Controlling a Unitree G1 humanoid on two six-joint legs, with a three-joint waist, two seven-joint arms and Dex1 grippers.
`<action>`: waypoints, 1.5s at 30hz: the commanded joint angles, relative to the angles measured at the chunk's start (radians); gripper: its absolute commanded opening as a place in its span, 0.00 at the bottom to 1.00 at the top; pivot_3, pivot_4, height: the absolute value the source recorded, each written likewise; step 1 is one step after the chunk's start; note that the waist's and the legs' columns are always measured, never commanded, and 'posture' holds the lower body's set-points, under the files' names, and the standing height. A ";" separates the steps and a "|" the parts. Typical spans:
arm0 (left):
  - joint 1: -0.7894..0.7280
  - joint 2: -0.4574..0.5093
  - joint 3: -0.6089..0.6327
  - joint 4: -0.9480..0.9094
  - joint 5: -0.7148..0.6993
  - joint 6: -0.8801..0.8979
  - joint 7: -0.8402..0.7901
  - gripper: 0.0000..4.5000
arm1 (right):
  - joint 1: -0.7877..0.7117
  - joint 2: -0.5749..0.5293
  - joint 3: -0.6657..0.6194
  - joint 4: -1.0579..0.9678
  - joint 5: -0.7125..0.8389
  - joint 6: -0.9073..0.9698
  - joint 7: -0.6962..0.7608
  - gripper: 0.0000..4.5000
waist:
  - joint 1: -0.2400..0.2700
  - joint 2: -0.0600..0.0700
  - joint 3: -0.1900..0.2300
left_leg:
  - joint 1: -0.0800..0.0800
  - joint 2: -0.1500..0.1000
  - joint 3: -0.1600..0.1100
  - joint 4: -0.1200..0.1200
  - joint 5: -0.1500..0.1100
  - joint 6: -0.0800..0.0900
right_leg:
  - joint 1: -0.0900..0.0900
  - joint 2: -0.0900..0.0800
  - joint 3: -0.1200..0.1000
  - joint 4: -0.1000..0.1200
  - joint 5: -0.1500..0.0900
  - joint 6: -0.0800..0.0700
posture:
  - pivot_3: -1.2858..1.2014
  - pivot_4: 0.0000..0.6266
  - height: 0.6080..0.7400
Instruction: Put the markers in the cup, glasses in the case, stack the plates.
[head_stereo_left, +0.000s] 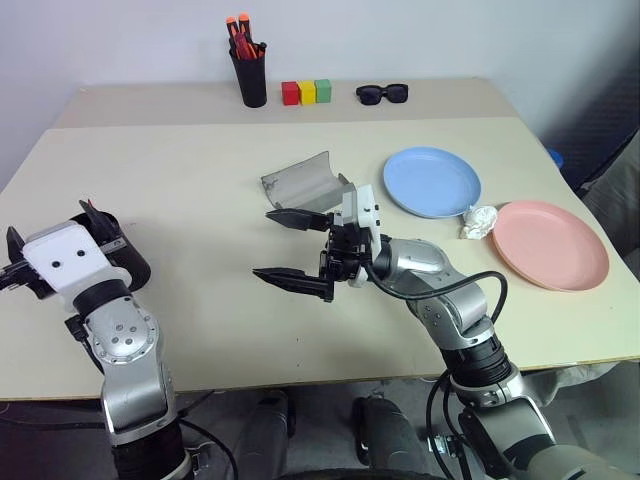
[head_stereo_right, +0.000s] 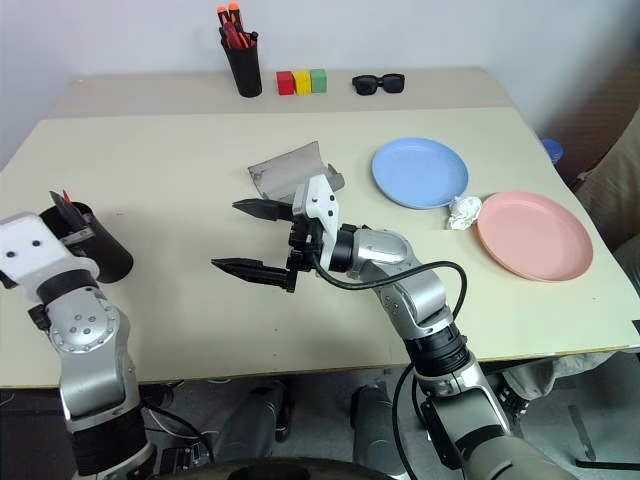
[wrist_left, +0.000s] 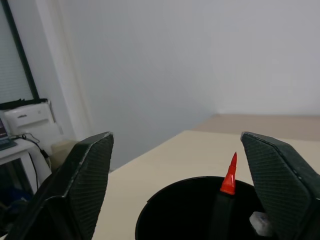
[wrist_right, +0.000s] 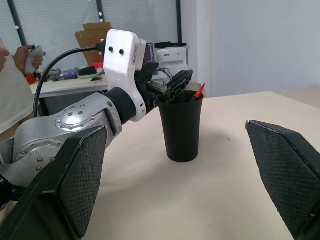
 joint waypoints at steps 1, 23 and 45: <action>-0.075 0.026 -0.039 -0.047 -0.021 0.010 -0.052 0.95 | -0.004 0.005 -0.001 -0.023 -0.003 -0.016 -0.004 1.00 | 0.002 0.000 0.000 | 0.000 0.000 0.000 0.000 0.000 0.000 | 0.000 0.000 0.000 0.000 0.000 0.000 | 0.52 0.24 1.00; -0.654 0.285 -0.478 0.614 -0.379 0.469 -0.937 0.98 | 0.033 -0.302 -0.126 -0.067 -0.148 -0.023 -0.042 1.00 | 0.000 0.001 0.001 | -0.001 0.000 0.000 0.001 0.000 0.001 | 0.001 0.001 -0.001 -0.001 0.001 0.002 | 0.52 0.24 1.00; -0.910 0.239 -0.552 1.206 -0.296 0.231 -1.172 0.01 | 0.273 -0.449 -0.237 -0.296 -0.126 0.098 -0.123 1.00 | 0.001 0.000 0.001 | -0.002 0.000 0.000 0.001 0.000 0.002 | 0.000 -0.001 -0.001 -0.001 0.001 0.003 | 0.52 0.24 1.00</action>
